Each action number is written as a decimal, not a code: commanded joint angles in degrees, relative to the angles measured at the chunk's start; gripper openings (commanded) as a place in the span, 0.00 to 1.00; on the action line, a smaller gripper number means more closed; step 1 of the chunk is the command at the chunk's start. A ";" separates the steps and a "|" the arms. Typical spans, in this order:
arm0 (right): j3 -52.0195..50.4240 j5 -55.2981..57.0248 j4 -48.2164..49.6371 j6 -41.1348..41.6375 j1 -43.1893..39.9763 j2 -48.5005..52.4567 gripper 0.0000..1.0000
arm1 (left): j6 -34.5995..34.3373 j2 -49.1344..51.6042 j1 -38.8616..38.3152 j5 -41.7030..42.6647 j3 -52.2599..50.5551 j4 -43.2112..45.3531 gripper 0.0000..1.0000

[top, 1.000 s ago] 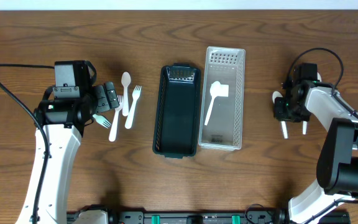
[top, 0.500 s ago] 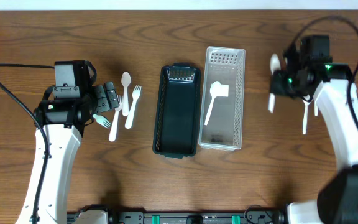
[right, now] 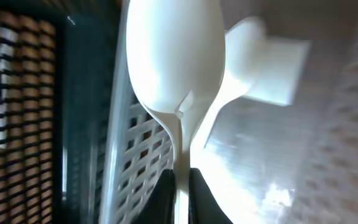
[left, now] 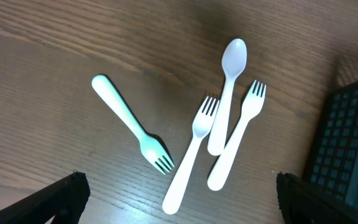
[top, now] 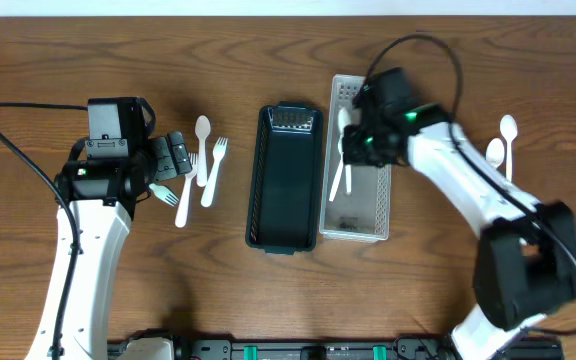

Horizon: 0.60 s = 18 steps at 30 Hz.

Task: Pack container

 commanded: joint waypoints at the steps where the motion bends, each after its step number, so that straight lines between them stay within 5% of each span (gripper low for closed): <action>1: 1.01 -0.13 0.81 0.90 -1.38 -1.79 0.41 | 0.57 0.22 0.28 -0.24 1.11 -0.20 0.98; 10: 3.74 10.08 -4.35 -5.75 -19.91 -12.50 0.49 | 0.57 0.22 0.28 -0.24 1.11 -0.20 0.98; 18: -1.25 11.91 -8.63 -14.19 -37.29 -10.08 0.50 | 0.57 0.22 0.28 -0.24 1.11 -0.20 0.98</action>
